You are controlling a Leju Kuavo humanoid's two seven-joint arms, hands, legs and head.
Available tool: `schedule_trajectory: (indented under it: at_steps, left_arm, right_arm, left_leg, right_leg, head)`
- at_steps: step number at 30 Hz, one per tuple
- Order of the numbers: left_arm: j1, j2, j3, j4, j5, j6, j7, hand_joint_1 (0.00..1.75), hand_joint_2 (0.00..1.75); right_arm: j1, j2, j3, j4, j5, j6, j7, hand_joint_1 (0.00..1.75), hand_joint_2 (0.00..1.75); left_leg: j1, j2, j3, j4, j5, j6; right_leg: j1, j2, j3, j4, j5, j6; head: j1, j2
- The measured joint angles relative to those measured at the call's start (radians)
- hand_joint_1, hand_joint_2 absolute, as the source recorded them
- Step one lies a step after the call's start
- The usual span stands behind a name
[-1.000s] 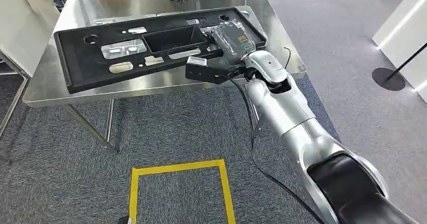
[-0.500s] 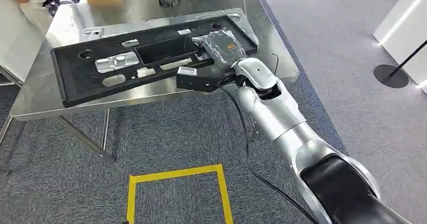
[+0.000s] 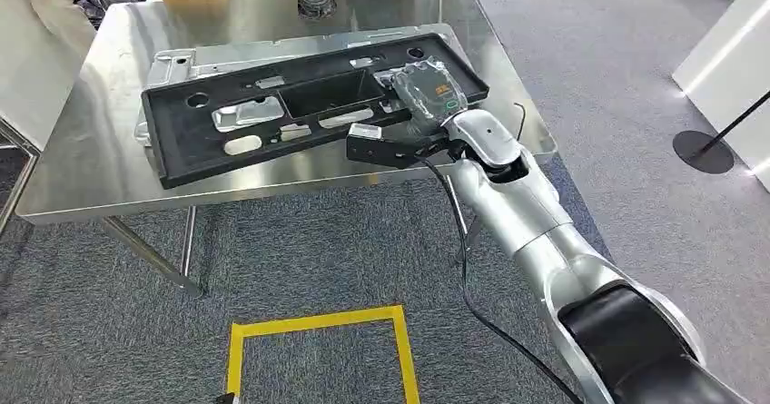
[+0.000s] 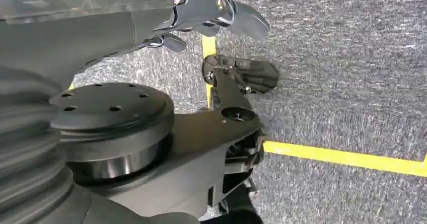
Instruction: Take the parts from the cabinet and place them on the table.
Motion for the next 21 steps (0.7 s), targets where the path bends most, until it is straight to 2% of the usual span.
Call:
schedule_trajectory:
  at_steps: [2, 4, 6, 7, 8, 9, 10, 12, 13, 14, 15, 17, 18, 19, 20, 21]
  left_arm:
    - [0.000, -0.001, -0.001, 0.000, 0.000, 0.000, 0.000, 0.00, 1.75]
    - [-0.002, -0.003, -0.002, 0.001, 0.000, 0.000, 0.001, 0.00, 1.75]
    - [-0.003, -0.003, -0.002, 0.001, 0.002, 0.000, 0.001, 0.00, 1.75]
    - [-0.003, -0.003, -0.002, 0.001, 0.003, 0.000, 0.001, 0.00, 1.75]
    - [-0.003, -0.002, -0.002, 0.000, 0.004, 0.000, 0.000, 0.00, 1.75]
    - [-0.003, -0.002, -0.002, 0.000, 0.004, 0.000, 0.000, 0.00, 1.75]
    - [-0.003, -0.003, -0.002, 0.001, 0.005, 0.000, 0.000, 0.00, 1.75]
    - [-0.002, -0.002, -0.002, 0.001, 0.005, 0.000, 0.000, 0.00, 1.75]
    - [-0.001, -0.002, -0.002, 0.001, 0.005, 0.000, 0.000, 0.00, 1.75]
    - [0.001, -0.002, -0.002, 0.001, 0.006, 0.000, 0.000, 0.00, 1.75]
    - [0.001, -0.002, -0.001, 0.001, 0.007, 0.000, 0.000, 0.00, 1.75]
    - [0.001, -0.002, -0.001, 0.001, 0.012, 0.000, -0.002, 0.00, 1.75]
    - [0.004, -0.002, -0.001, 0.001, 0.012, 0.000, -0.003, 0.00, 1.75]
    - [0.003, -0.002, -0.001, 0.001, 0.013, 0.001, -0.003, 0.00, 1.75]
    - [0.001, -0.002, -0.001, 0.001, 0.013, 0.002, -0.004, 0.00, 1.75]
    - [0.001, -0.002, -0.001, 0.001, 0.013, 0.002, -0.005, 0.00, 1.75]
  right_arm:
    - [-0.002, -0.005, 0.000, 0.002, 0.000, -0.003, -0.001, 1.75, 1.75]
    - [-0.005, -0.009, 0.000, 0.006, -0.001, -0.010, -0.003, 1.75, 1.75]
    - [-0.003, -0.010, 0.000, 0.009, 0.000, -0.010, -0.008, 1.75, 1.75]
    - [-0.004, -0.012, 0.000, 0.011, 0.000, -0.010, -0.009, 1.75, 1.75]
    - [-0.005, -0.011, 0.000, 0.011, -0.001, -0.011, -0.009, 1.75, 1.75]
    - [-0.007, -0.011, 0.000, 0.011, -0.001, -0.010, -0.011, 1.75, 1.75]
    - [-0.010, -0.011, 0.000, 0.012, -0.001, -0.010, -0.012, 1.75, 1.75]
    - [-0.009, -0.010, 0.002, 0.016, -0.001, -0.010, -0.013, 1.75, 1.75]
    - [-0.008, -0.010, 0.003, 0.020, -0.001, -0.010, -0.013, 1.75, 1.75]
    - [-0.007, -0.010, 0.003, 0.023, -0.001, -0.010, -0.013, 1.75, 1.75]
    - [-0.007, -0.010, 0.004, 0.023, -0.001, -0.010, -0.013, 1.75, 1.75]
    - [-0.010, -0.007, 0.004, 0.023, -0.002, -0.011, -0.016, 1.75, 1.75]
    - [-0.010, -0.006, 0.005, 0.025, -0.002, -0.011, -0.016, 1.75, 1.75]
    - [-0.014, -0.004, 0.005, 0.028, -0.005, -0.013, -0.019, 1.75, 1.75]
    - [-0.014, -0.003, 0.006, 0.029, -0.005, -0.014, -0.019, 1.75, 1.75]
    - [-0.014, -0.003, 0.006, 0.030, -0.005, -0.014, -0.019, 1.75, 1.75]
  left_leg:
    - [0.000, 0.000, 0.019, 0.003, -0.018, -0.007]
    - [-0.004, 0.000, 0.017, 0.006, -0.026, -0.018]
    - [-0.001, 0.001, 0.020, 0.000, -0.029, -0.030]
    - [-0.003, 0.001, 0.025, -0.003, -0.033, -0.036]
    - [-0.001, 0.002, 0.024, 0.002, -0.043, -0.042]
    - [0.000, 0.004, 0.011, 0.038, -0.059, -0.046]
    - [0.000, 0.003, -0.023, 0.105, -0.089, -0.050]
    - [0.001, 0.003, -0.115, 0.270, -0.148, -0.056]
    - [0.001, 0.003, -0.154, 0.324, -0.152, -0.057]
    - [0.001, 0.003, -0.164, 0.319, -0.125, -0.056]
    - [0.001, 0.003, -0.150, 0.268, -0.080, -0.054]
    - [0.001, 0.004, -0.079, 0.088, 0.037, -0.046]
    - [-0.001, 0.004, -0.058, 0.039, 0.050, -0.039]
    - [-0.008, 0.003, -0.049, 0.027, 0.046, -0.036]
    - [-0.008, 0.003, -0.044, 0.012, 0.031, -0.030]
    - [-0.009, 0.001, -0.046, 0.014, 0.030, -0.027]
  right_leg:
    - [0.001, -0.003, 0.077, -0.198, 0.124, -0.008]
    - [0.010, -0.004, 0.097, -0.245, 0.110, -0.018]
    - [0.015, -0.003, 0.094, -0.241, 0.101, -0.028]
    - [0.012, -0.002, 0.098, -0.246, 0.099, -0.033]
    - [0.002, -0.002, 0.109, -0.256, 0.100, -0.037]
    - [0.003, -0.002, 0.116, -0.259, 0.096, -0.044]
    - [0.003, -0.002, 0.120, -0.259, 0.093, -0.048]
    - [0.006, -0.003, 0.128, -0.259, 0.084, -0.052]
    - [0.007, -0.002, 0.133, -0.258, 0.079, -0.053]
    - [0.008, -0.002, 0.140, -0.256, 0.072, -0.053]
    - [0.008, -0.001, 0.148, -0.254, 0.065, -0.052]
    - [0.009, 0.000, 0.170, -0.251, 0.049, -0.047]
    - [0.009, 0.000, 0.175, -0.252, 0.042, -0.044]
    - [0.014, 0.003, 0.173, -0.249, 0.041, -0.039]
    - [0.013, 0.002, 0.168, -0.249, 0.041, -0.034]
    - [0.012, 0.001, 0.169, -0.252, 0.040, -0.031]
  head:
    - [0.001, 0.000]
    - [-0.002, 0.000]
    - [-0.002, 0.000]
    - [-0.004, 0.000]
    - [-0.004, 0.000]
    - [-0.004, 0.000]
    - [-0.009, 0.000]
    - [-0.008, 0.000]
    - [-0.009, 0.000]
    - [-0.008, 0.000]
    - [-0.009, 0.000]
    - [-0.009, 0.000]
    - [-0.007, 0.000]
    - [-0.008, 0.000]
    - [-0.008, 0.000]
    - [-0.006, 0.000]
